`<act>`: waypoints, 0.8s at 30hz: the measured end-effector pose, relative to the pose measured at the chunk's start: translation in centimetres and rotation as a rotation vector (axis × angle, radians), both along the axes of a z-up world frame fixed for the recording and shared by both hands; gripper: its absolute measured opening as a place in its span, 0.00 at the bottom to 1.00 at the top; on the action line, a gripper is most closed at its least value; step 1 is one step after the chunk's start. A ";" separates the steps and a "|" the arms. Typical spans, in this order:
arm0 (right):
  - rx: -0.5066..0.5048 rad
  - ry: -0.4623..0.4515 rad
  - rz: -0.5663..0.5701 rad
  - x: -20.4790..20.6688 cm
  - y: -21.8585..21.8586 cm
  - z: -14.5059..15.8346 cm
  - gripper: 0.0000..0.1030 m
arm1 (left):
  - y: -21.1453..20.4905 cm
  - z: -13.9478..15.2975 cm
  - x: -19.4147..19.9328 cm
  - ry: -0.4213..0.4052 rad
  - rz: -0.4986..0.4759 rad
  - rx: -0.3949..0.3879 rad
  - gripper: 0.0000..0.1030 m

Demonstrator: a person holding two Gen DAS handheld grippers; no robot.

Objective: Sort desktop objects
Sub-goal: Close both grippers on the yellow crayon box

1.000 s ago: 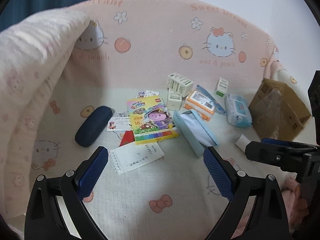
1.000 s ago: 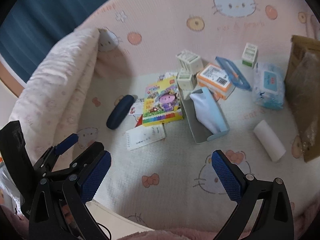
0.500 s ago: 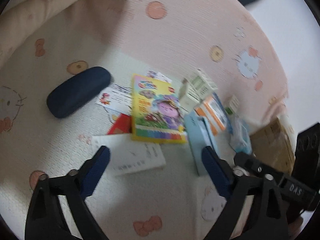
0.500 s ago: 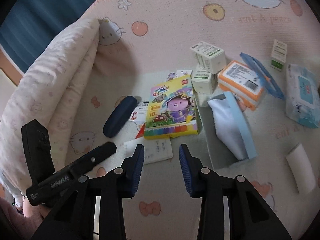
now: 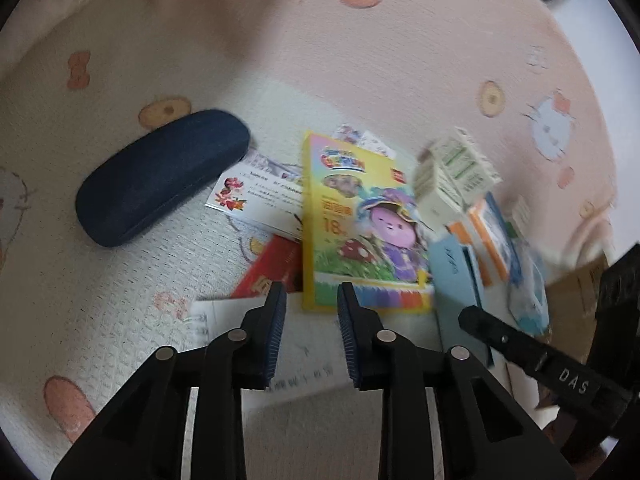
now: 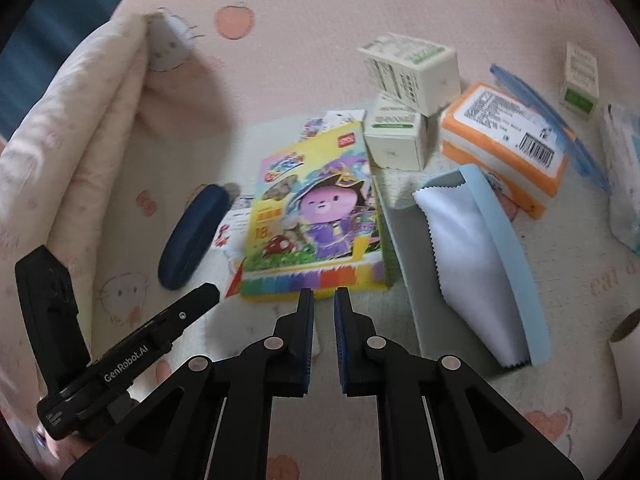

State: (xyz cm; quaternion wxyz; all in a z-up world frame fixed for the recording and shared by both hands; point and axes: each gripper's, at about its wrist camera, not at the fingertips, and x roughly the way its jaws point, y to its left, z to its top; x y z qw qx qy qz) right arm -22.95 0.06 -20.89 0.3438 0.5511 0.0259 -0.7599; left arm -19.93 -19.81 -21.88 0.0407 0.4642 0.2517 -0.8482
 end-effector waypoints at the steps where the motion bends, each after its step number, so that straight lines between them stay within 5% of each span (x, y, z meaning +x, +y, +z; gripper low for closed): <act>1: -0.003 -0.017 -0.011 -0.4 0.0 -0.3 0.08 | -0.1 -0.3 -0.5 -0.015 -0.001 0.018 0.42; 3: -0.018 -0.048 -0.048 -1.4 0.1 -1.0 0.08 | -0.2 -0.8 -1.2 -0.026 -0.003 0.052 0.59; 8: 0.042 -0.040 -0.120 -2.9 0.2 -2.2 0.09 | 0.4 -1.7 -2.4 -0.043 -0.010 0.038 0.59; 10: -0.010 -0.058 -0.115 -3.3 0.3 -2.4 0.10 | 0.4 -2.0 -2.6 -0.045 -0.015 0.033 0.59; 13: -0.012 -0.057 -0.082 -3.3 -0.5 -2.9 0.10 | 0.2 -2.5 -2.7 -0.043 0.003 0.023 0.57; 15: 0.000 -0.047 -0.042 -3.1 -1.7 -3.3 0.10 | 0.1 -2.8 -2.8 -0.045 0.011 0.029 0.42; 21: 0.170 0.094 -0.027 -1.4 -4.0 -2.5 0.10 | -0.1 -2.8 -2.8 -0.017 0.027 0.039 0.42; 24: 0.079 0.031 0.035 -0.7 -4.3 -1.8 0.12 | -0.2 -2.9 -2.5 -0.001 0.034 0.045 0.42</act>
